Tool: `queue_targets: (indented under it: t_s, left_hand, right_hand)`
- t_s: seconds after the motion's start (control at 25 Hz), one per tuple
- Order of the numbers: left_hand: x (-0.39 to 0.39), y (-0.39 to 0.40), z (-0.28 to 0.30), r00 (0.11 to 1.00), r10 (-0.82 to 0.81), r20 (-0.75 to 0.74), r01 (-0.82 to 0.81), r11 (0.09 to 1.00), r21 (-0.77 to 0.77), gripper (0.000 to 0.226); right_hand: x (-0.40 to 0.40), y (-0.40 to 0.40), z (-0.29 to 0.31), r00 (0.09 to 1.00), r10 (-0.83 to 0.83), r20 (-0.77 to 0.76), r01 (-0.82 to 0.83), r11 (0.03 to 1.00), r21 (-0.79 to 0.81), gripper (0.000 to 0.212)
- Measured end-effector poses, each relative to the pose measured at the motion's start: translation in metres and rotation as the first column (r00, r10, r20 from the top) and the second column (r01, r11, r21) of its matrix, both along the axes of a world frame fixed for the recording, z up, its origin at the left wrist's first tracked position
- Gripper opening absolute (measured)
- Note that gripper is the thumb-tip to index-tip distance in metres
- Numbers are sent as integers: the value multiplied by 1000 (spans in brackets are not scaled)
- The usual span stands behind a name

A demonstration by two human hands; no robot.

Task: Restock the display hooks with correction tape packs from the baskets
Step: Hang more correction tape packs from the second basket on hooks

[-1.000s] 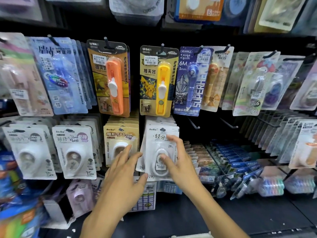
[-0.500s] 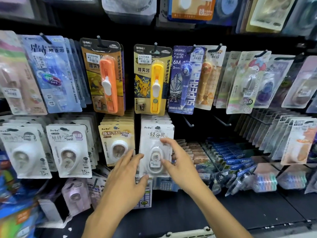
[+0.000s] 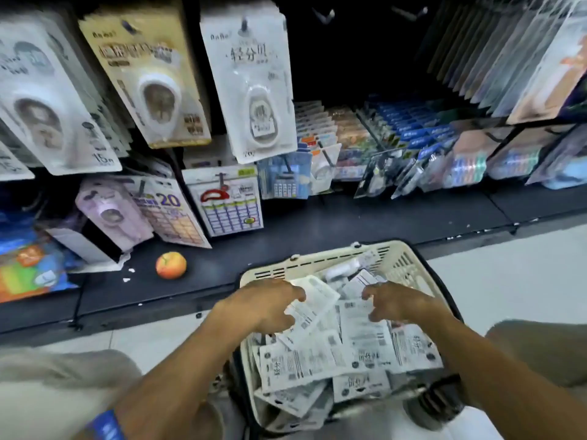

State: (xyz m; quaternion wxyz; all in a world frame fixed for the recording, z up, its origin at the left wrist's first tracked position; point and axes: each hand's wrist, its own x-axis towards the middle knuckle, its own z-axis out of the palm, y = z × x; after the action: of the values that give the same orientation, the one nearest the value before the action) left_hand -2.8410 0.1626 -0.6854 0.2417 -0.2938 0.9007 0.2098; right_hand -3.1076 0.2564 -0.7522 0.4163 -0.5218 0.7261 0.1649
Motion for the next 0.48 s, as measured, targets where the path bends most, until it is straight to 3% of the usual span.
queue_targets:
  t_s: [0.16, 0.24, 0.32, 0.4, 0.48]
  left_hand:
    - [24, 13, -64, 968, -90, 236, 61, 990, 127, 48]
    - [30, 7, -74, 970, -27, 242, -2, 993, 117, 47]
    - [27, 0, -78, 976, 22, 215, -37, 997, 68, 52]
    - [20, -4, -79, 983, 37, 182, -46, 998, 51, 53]
    - [9, -6, -78, 981, 173, 91, -185, 970, 158, 40]
  right_hand:
    - [-3, 26, -37, 980, 193, -55, -200, 967, -160, 78]
    - [-8, 30, -43, 918, 361, -166, -386, 908, -162, 87]
    - [-11, 32, -48, 841, 481, -248, -520, 846, -122, 83]
    - [-9, 26, -45, 862, 485, -150, -505, 848, -159, 63]
    - [-8, 11, -26, 953, 257, 160, -219, 950, -223, 41]
